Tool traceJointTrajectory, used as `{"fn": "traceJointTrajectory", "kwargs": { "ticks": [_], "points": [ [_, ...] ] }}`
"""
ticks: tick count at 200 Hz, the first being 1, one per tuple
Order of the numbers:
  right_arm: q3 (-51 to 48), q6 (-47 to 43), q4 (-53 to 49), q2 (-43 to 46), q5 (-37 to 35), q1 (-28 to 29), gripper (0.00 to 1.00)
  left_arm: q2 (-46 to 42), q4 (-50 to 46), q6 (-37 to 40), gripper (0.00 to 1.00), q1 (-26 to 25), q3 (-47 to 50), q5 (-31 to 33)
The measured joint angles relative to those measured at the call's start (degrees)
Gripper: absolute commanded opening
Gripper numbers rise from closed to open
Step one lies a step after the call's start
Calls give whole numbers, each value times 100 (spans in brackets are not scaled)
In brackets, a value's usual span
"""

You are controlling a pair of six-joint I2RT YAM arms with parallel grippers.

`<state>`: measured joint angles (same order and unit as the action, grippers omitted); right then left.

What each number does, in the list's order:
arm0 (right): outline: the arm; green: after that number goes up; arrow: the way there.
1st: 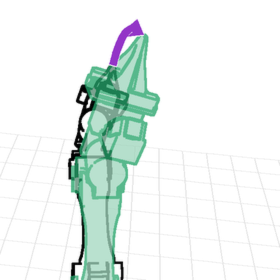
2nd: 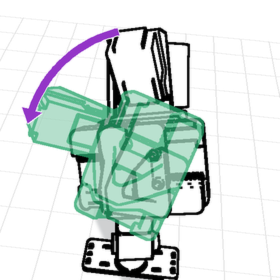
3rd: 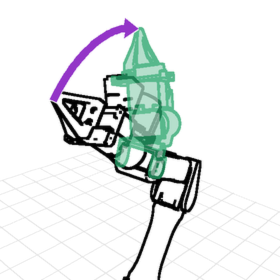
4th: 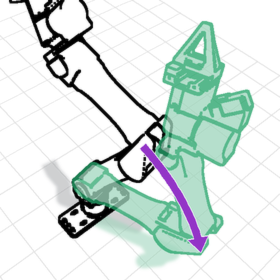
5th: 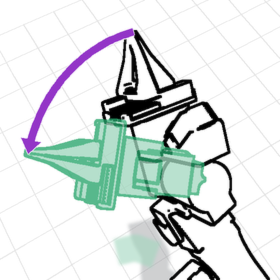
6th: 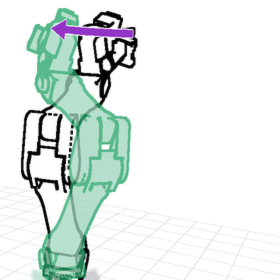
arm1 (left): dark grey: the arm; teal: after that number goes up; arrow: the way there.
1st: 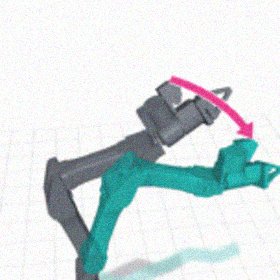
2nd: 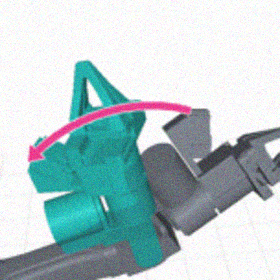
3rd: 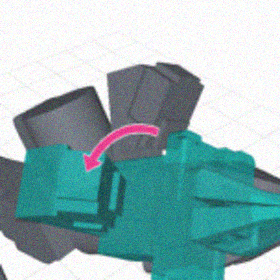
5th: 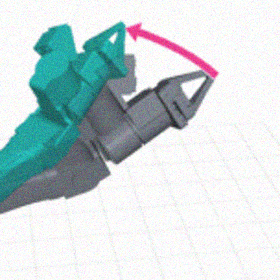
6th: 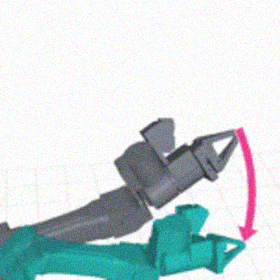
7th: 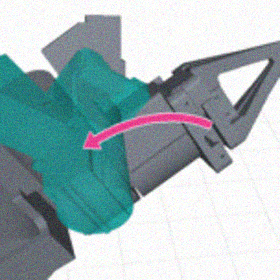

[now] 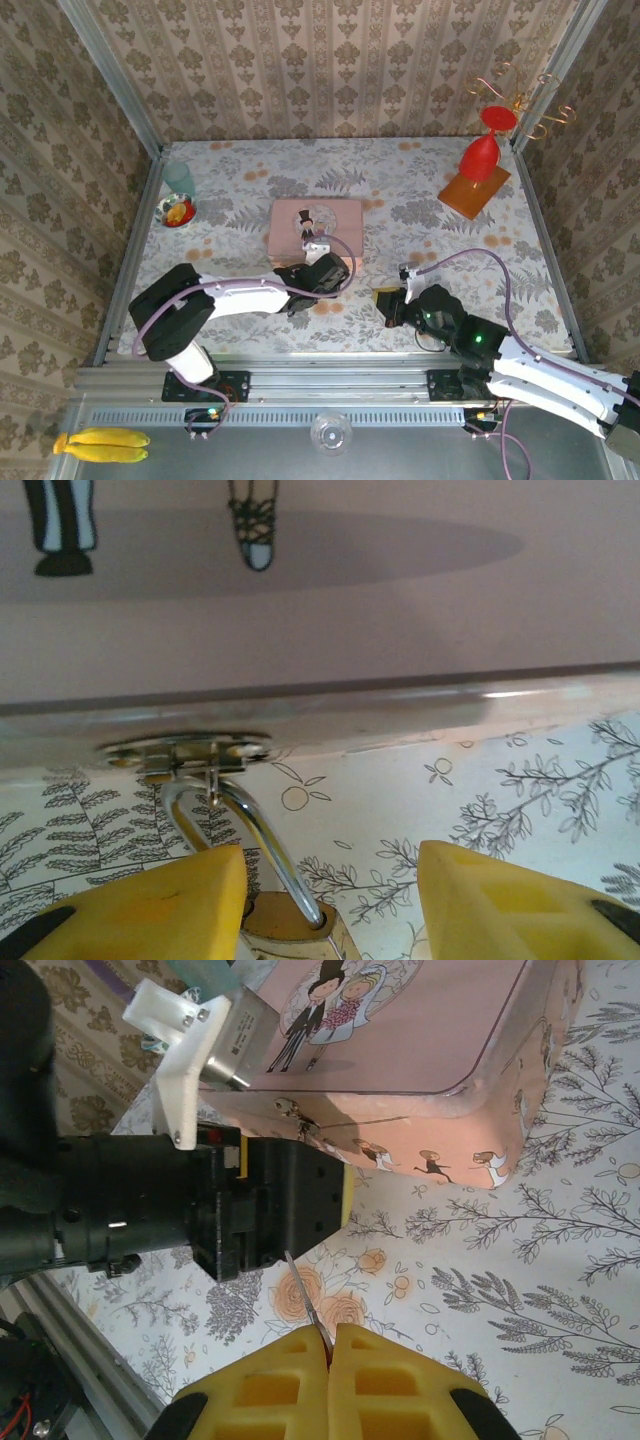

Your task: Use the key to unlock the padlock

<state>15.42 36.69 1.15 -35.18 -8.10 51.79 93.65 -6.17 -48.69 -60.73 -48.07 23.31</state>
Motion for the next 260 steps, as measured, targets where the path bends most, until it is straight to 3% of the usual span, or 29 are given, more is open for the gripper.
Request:
{"fn": "traceJointTrajectory", "kwargs": {
  "ticks": [93, 154, 204, 260],
  "points": [
    [-20, 107, 0, 186, -98, 61, 0, 0, -485, -354, 51, -243, -131, 415],
    [-52, 107, 0, 186, -98, 61, 0, -1145, -472, 28, 55, -291, 409, 573],
    [-52, 109, 0, 157, -98, 61, 0, -1878, 431, 684, 56, 343, 1738, -205],
    [-52, 109, 9, -107, -96, 61, 0, -2247, 1585, 1405, 57, 1014, 2382, -1438]
  ]
}}
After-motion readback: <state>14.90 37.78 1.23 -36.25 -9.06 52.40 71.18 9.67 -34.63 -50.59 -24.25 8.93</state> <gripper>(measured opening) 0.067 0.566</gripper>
